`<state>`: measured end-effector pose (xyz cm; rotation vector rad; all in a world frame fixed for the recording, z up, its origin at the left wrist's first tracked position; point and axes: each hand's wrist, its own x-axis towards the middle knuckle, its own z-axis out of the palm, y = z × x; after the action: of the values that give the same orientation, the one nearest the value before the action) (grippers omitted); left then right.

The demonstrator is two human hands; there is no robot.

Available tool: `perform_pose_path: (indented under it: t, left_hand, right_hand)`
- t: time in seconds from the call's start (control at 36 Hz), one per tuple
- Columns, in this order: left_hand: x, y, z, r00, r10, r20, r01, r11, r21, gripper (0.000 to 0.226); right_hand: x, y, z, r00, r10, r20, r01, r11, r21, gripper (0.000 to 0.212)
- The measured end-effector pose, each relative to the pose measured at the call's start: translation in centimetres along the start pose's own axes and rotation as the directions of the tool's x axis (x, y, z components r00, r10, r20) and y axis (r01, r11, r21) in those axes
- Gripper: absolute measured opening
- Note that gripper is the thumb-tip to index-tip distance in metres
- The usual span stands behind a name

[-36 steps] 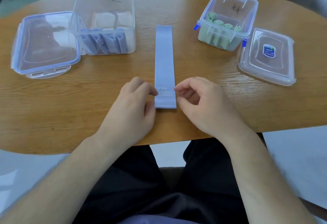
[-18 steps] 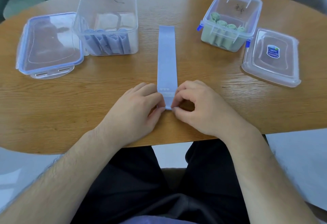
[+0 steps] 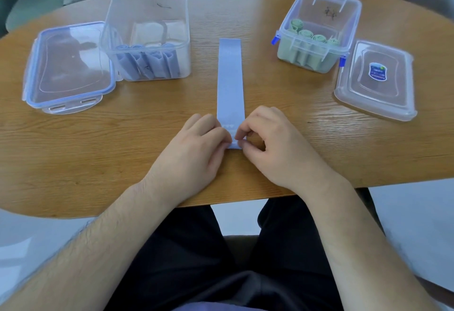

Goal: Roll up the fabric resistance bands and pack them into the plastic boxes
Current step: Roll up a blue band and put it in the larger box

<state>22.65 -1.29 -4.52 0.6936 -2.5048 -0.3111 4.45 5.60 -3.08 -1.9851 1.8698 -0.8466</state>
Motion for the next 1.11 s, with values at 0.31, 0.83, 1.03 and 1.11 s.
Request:
perform_pose_path:
  t: [0.31,0.83,1.03,1.11]
  left_hand:
    - [0.0,-0.4,-1.2,0.996,0.057,0.064,-0.056,0.998,-0.020,0.004]
    - [0.1,-0.9,-0.2,0.997,0.061,-0.046,-0.058,0.996,0.067,0.014]
    - [0.0,-1.0,-0.1,0.996,0.078,-0.040,-0.073,0.991,0.108,0.012]
    - [0.0,-0.9,-0.3,0.996,0.086,-0.036,-0.079,0.984,0.161,0.008]
  right_hand:
    - [-0.2,-0.2,-1.1,0.998,-0.025,0.065,0.026,1.000,-0.012,0.013]
    - [0.1,0.3,-0.3,0.999,0.032,0.029,-0.033,0.999,0.034,0.012]
    - [0.2,0.3,-0.1,1.000,-0.010,-0.014,0.010,1.000,-0.009,0.011]
    - [0.1,0.3,-0.3,1.000,-0.027,-0.012,0.027,0.999,-0.031,0.013]
